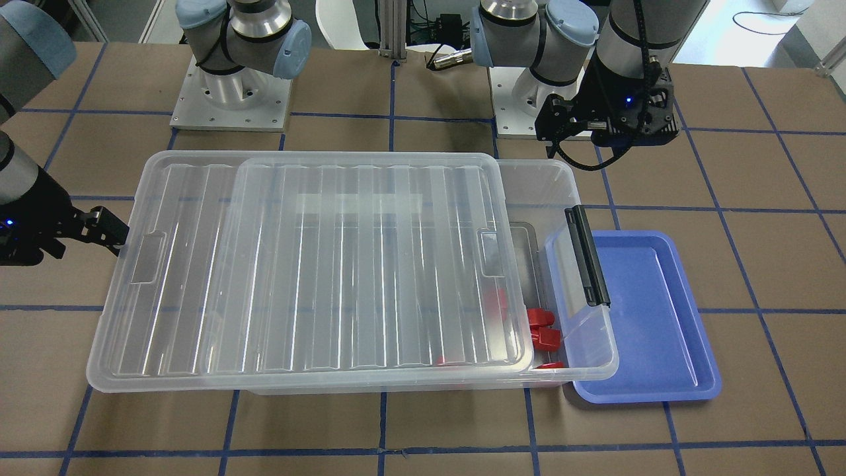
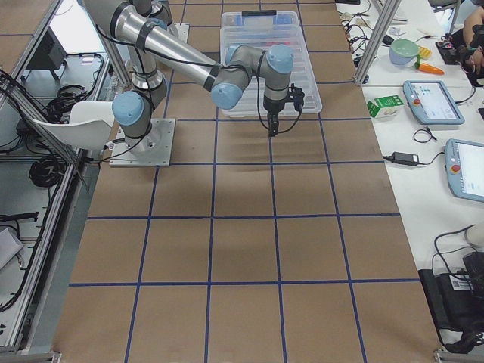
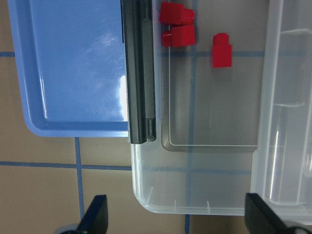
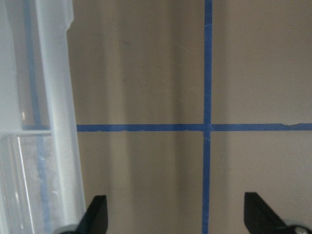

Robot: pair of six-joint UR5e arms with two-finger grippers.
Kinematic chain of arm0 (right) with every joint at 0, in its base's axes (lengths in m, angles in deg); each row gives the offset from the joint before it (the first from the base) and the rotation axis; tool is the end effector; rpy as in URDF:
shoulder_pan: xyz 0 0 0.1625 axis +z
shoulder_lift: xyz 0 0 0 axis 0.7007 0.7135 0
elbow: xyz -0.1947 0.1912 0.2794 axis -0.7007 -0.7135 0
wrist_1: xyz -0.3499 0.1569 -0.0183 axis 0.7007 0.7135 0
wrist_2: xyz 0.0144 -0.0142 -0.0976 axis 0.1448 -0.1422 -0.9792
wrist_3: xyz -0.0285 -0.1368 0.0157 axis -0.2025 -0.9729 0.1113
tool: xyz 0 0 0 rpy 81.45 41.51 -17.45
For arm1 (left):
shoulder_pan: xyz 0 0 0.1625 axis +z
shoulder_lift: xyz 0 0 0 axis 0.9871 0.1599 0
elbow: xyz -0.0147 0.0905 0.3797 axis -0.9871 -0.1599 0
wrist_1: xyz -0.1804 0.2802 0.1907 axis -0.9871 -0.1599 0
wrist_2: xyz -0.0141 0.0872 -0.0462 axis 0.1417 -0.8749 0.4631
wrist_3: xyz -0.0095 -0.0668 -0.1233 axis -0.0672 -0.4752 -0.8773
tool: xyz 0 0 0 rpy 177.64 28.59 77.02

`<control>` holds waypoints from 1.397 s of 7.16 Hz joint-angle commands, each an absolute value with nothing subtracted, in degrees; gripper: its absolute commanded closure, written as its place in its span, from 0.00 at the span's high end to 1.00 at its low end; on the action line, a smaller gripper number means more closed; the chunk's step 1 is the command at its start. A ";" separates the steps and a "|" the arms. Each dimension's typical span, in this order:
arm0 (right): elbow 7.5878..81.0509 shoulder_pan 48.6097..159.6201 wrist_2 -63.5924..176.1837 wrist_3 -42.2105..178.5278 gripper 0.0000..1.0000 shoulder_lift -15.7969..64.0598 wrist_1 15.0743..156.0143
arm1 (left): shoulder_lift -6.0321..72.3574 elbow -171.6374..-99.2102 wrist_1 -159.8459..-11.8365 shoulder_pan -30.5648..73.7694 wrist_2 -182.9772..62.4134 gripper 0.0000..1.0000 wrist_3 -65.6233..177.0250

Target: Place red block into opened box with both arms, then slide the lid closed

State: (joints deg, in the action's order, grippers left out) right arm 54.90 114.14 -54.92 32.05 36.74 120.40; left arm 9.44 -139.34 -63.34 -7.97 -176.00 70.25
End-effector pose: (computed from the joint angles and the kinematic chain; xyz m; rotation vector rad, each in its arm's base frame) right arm -0.0407 -0.5058 0.2806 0.0197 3.1149 -0.0304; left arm -0.1139 -0.4227 0.3998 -0.0335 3.0668 0.1222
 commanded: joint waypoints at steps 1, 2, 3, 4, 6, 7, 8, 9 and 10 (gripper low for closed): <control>54.86 119.08 -54.88 39.32 1.00 36.85 120.85 | 9.44 -139.38 -63.34 -7.97 -176.03 1.00 69.73; 54.77 120.58 -54.88 40.31 1.00 36.85 121.55 | 9.35 -139.38 -63.34 -7.97 -175.95 1.00 69.64; 54.86 121.73 -54.88 41.80 1.00 36.85 121.56 | 9.35 -139.29 -63.34 -7.97 -175.95 1.00 69.64; 54.60 123.65 -55.05 44.16 1.00 36.77 121.65 | 9.35 -139.29 -63.34 -7.97 -175.95 1.00 69.55; 54.60 125.43 -55.76 44.27 1.00 36.33 123.32 | 9.61 -139.38 -63.34 -7.97 -175.95 1.00 69.64; 54.42 125.34 -55.67 44.19 1.00 36.24 123.32 | 9.35 -139.29 -63.34 -7.97 -175.86 1.00 69.64; 54.07 125.26 -55.41 43.84 1.00 35.98 124.10 | 9.44 -139.29 -63.34 -7.97 -176.03 1.00 69.64; 52.07 124.56 -55.32 43.31 1.00 35.89 123.76 | 9.35 -139.38 -63.34 -8.06 -176.21 1.00 69.64; 47.61 124.55 -55.49 43.39 1.00 36.67 119.06 | 9.35 -139.38 -63.43 -7.97 -176.38 1.00 69.73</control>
